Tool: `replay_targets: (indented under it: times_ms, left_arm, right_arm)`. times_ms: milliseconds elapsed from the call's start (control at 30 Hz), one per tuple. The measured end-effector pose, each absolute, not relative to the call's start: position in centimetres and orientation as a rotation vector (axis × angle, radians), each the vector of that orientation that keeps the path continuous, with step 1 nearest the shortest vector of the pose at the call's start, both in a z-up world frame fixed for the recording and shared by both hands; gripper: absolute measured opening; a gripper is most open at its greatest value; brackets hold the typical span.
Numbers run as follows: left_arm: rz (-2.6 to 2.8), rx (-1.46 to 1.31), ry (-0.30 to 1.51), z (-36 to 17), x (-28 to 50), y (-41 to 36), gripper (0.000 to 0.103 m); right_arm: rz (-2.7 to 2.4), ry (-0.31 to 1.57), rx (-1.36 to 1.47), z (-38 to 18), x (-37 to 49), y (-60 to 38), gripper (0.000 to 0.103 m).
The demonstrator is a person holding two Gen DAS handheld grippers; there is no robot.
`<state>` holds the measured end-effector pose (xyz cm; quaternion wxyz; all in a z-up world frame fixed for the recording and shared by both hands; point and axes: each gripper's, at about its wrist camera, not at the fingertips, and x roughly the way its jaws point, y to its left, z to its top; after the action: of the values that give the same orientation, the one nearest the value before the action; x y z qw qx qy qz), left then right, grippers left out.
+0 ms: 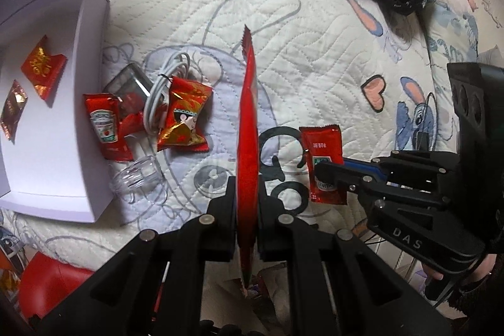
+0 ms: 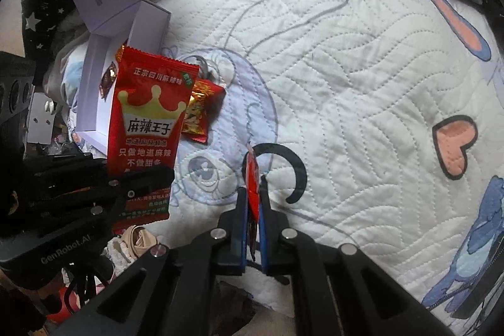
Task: Organize objects
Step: 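Carry both packets into the white box and open both grippers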
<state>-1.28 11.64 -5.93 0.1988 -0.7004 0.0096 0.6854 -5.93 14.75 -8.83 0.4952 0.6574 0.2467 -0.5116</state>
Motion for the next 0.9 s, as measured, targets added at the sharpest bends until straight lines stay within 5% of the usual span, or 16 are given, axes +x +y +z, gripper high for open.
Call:
replay_targets:
  times_ms: [900]
  left_arm:
    - [2.109,-1.936,-0.085,2.8,-1.9,0.1,0.009]
  right_arm:
    - [-1.060,0.756,1.352,1.4,-0.1,7.8,0.005]
